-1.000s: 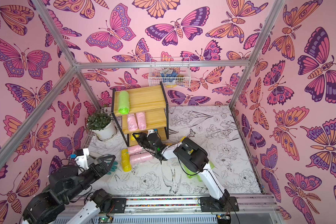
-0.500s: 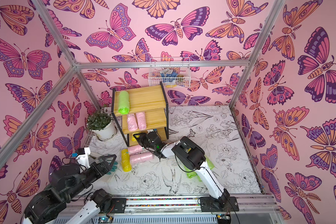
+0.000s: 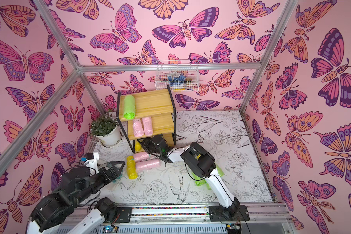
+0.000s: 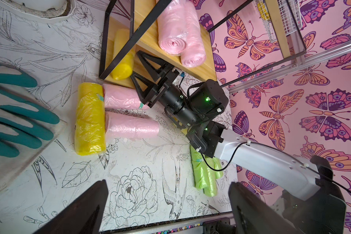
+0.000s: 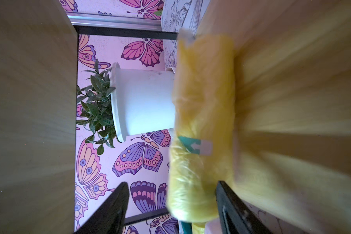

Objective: Sort the rolls of trash bags by color and place them on the shelf
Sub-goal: Place the roll of trash bags on the shelf, then pick up the roll of trash bags from the center of the board.

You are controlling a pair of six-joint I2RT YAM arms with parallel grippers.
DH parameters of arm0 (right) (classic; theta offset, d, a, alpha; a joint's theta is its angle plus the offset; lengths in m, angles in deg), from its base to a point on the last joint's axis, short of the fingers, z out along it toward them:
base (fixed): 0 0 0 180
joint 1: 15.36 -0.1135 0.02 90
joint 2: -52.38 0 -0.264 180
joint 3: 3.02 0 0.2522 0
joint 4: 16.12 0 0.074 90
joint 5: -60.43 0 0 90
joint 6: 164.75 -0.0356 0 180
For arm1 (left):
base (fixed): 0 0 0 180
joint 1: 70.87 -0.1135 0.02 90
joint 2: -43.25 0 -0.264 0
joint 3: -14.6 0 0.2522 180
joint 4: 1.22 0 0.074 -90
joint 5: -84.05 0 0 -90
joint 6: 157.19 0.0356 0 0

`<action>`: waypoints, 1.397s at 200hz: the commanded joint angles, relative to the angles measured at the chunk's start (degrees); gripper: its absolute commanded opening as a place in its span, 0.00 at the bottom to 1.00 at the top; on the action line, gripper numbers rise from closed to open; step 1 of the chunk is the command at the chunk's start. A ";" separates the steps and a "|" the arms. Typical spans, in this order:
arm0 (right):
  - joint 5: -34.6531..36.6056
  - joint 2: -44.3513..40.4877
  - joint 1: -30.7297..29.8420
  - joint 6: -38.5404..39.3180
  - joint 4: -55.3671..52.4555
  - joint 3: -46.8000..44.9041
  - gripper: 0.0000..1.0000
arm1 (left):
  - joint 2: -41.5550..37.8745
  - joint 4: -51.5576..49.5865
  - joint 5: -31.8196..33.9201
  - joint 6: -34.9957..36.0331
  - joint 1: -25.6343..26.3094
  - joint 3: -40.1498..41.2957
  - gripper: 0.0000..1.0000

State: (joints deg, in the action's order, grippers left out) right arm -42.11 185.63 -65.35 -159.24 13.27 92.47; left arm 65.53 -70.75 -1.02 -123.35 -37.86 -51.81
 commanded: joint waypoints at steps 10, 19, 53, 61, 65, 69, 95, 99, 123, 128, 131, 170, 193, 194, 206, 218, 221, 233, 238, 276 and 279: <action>-0.52 -2.32 0.31 -1.10 -3.87 -4.75 0.72 | 0.84 -0.13 -2.11 1.30 0.11 0.79 0.99; -0.53 -3.62 0.33 -1.07 -4.55 -5.92 0.72 | 1.41 -0.18 -2.74 1.56 0.12 0.79 0.99; -0.71 -10.26 0.17 0.55 -6.86 -11.18 0.70 | 3.86 -0.13 -5.26 2.50 0.12 0.96 0.98; -0.65 -11.97 0.13 0.89 -7.01 -12.57 0.70 | 4.48 -0.16 -5.74 2.76 0.12 1.05 0.99; -0.57 -12.82 0.08 0.97 -7.24 -13.28 0.70 | 4.67 -0.14 -5.95 2.93 0.12 1.05 0.98; -0.50 -13.65 -0.01 1.25 -7.44 -13.93 0.70 | 4.98 -0.17 -6.06 3.03 0.09 1.13 0.98; -0.12 -18.94 -0.43 2.78 -8.90 -18.12 0.70 | 5.82 -0.04 -6.42 3.97 0.12 1.79 0.98; -0.12 -19.78 -0.47 3.06 -9.40 -18.71 0.69 | 5.84 -0.04 -6.36 4.26 0.09 1.92 0.98; 0.20 -24.95 -1.34 5.29 -13.07 -22.52 0.69 | 6.51 0.21 -6.97 7.67 0.12 2.66 0.97; 0.39 -26.22 -1.56 5.91 -13.87 -23.49 0.69 | 6.89 0.44 -7.34 8.57 0.12 2.84 0.97; 0.57 -27.02 -1.76 6.40 -14.47 -24.00 0.69 | 7.15 0.61 -7.71 9.18 0.12 2.93 0.97; 4.72 -39.39 -3.41 16.45 -26.39 -30.22 0.68 | 14.60 4.07 -15.19 19.15 0.12 3.75 0.98; 9.36 -49.39 -4.29 24.38 -37.92 -32.33 0.68 | 21.67 4.20 -17.95 25.42 0.19 1.18 0.96; 9.63 -49.70 -4.35 24.68 -38.34 -32.42 0.68 | 22.06 4.19 -18.03 25.72 0.16 1.03 0.96; 12.35 -54.57 -4.74 26.96 -43.25 -34.18 0.68 | 26.07 4.15 -18.99 28.82 0.21 -0.62 0.94; 14.68 -60.01 -4.93 28.58 -46.79 -36.70 0.68 | 29.83 4.04 -18.92 31.63 0.21 -2.28 0.92; 15.19 -61.44 -4.93 28.81 -47.45 -37.41 0.68 | 30.70 4.01 -18.71 32.32 0.21 -2.63 0.92; 17.46 -67.22 -4.96 29.66 -50.09 -40.22 0.68 | 33.80 4.02 -18.06 35.16 0.21 -4.03 0.92; 18.59 -69.74 -4.96 29.89 -51.36 -41.38 0.68 | 34.84 4.17 -17.47 36.39 0.21 -4.52 0.92; 27.50 -90.69 -4.94 32.40 -63.04 -47.06 0.70 | 36.66 9.44 -12.71 52.88 1.79 -1.36 0.99; 28.38 -92.20 -4.93 32.55 -63.77 -47.33 0.70 | 36.27 10.17 -12.70 54.58 1.92 -0.66 1.00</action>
State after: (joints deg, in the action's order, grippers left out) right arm -22.59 103.18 -69.99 -130.54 -39.18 46.95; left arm 103.15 -64.91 -16.12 -84.47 -37.33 -55.50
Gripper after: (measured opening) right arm 0.696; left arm 0.985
